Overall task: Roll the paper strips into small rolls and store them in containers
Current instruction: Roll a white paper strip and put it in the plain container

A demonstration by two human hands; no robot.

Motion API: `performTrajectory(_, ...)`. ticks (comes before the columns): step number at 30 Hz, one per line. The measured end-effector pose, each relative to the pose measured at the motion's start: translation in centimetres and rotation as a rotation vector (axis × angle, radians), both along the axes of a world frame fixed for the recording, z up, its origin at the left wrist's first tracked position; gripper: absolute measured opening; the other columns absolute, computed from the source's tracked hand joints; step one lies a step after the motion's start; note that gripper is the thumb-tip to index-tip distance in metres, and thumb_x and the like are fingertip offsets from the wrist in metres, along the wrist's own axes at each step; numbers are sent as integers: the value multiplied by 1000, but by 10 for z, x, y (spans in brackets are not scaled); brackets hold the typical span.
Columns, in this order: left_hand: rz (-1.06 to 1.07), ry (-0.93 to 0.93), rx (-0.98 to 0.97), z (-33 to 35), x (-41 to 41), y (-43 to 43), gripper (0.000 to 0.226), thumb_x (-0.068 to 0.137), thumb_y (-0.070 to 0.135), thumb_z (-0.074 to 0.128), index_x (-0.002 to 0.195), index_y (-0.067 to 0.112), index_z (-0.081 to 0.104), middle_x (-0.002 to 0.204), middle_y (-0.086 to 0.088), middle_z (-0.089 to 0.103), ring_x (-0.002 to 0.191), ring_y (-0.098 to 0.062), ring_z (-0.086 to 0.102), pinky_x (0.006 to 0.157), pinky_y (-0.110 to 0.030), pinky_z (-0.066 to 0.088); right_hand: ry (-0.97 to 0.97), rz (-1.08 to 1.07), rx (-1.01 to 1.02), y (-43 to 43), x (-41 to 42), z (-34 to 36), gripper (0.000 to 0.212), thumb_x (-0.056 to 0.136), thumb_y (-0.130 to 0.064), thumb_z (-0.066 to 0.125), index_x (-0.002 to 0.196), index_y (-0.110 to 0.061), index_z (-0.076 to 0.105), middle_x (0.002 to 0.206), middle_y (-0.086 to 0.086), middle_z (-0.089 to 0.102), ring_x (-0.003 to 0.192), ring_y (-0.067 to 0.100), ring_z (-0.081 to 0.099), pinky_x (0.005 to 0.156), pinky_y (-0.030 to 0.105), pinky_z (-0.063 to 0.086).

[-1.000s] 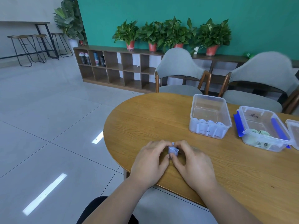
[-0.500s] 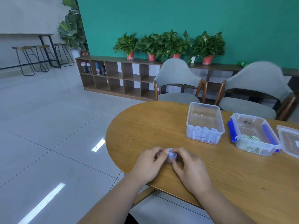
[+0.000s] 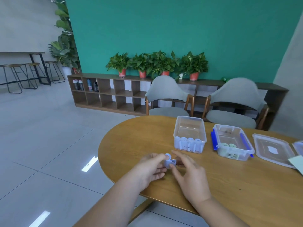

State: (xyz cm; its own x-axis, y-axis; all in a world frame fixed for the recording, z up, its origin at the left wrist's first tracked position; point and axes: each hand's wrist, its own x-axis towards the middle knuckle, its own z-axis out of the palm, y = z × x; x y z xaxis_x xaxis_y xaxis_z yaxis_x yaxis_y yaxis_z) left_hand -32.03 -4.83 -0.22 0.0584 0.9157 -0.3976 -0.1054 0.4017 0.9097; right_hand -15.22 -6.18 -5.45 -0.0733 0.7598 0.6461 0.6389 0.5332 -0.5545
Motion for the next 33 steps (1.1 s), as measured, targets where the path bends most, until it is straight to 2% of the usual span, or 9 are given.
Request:
performTrajectory(4,25,-63,8,15,7,-2,34,84,22,83,111,12,65,114,-24,75,91,-27,70,96,-40,59,18,-25,8,-15,16,14,51,83,-13,85,127,-34,69,96,-22,68,85,-6,68,80,20,56)
performTrajectory(7,37,-107,37,23,16,-3,29,85,19,83,106,10,66,104,-24,72,88,-28,67,93,-38,59,51,-11,15,-28,28,24,45,86,-13,84,123,-33,70,94,-22,68,85,-2,69,81,21,57)
performTrajectory(10,8,-110,55,30,29,-5,26,86,18,83,102,11,65,110,-28,72,89,-29,66,94,-39,59,57,-16,23,-32,43,37,40,88,-13,82,120,-34,70,94,-19,68,85,1,70,81,20,56)
performTrajectory(14,-96,-59,72,43,37,-4,39,86,19,83,118,7,63,100,-22,75,90,-30,70,97,-42,61,56,-30,-20,-23,64,55,31,89,-16,81,115,-31,72,99,-20,71,91,1,70,84,19,55)
performTrajectory(17,-153,-63,78,52,42,1,38,88,15,82,119,9,61,100,-24,78,101,-35,76,98,-48,60,40,0,-54,-14,73,66,26,90,-13,80,110,-29,75,104,-21,73,93,1,71,85,18,55)
performTrajectory(22,-212,-82,93,62,53,21,43,89,10,79,127,1,61,104,-26,77,101,-37,77,95,-48,61,30,18,-119,6,81,80,30,91,-10,77,114,-29,78,108,-21,74,95,0,71,86,16,55)
performTrajectory(27,-180,-27,118,68,64,49,39,89,14,80,122,0,66,103,-22,78,96,-33,79,95,-45,62,-82,-5,-121,25,87,93,35,92,-11,73,119,-33,76,103,-25,72,94,-5,68,82,7,49)
performTrajectory(31,-183,50,169,73,69,71,29,89,17,80,113,1,73,103,-18,79,99,-29,78,91,-39,64,-86,22,-142,46,90,105,49,92,-4,72,132,-33,69,107,-22,73,100,-9,67,88,11,53)
performTrajectory(33,-180,80,179,75,69,81,28,91,15,78,114,0,72,104,-19,78,98,-28,78,89,-39,64,-104,26,-137,58,94,111,48,92,-5,73,131,-33,71,108,-22,73,98,-7,68,89,15,54)
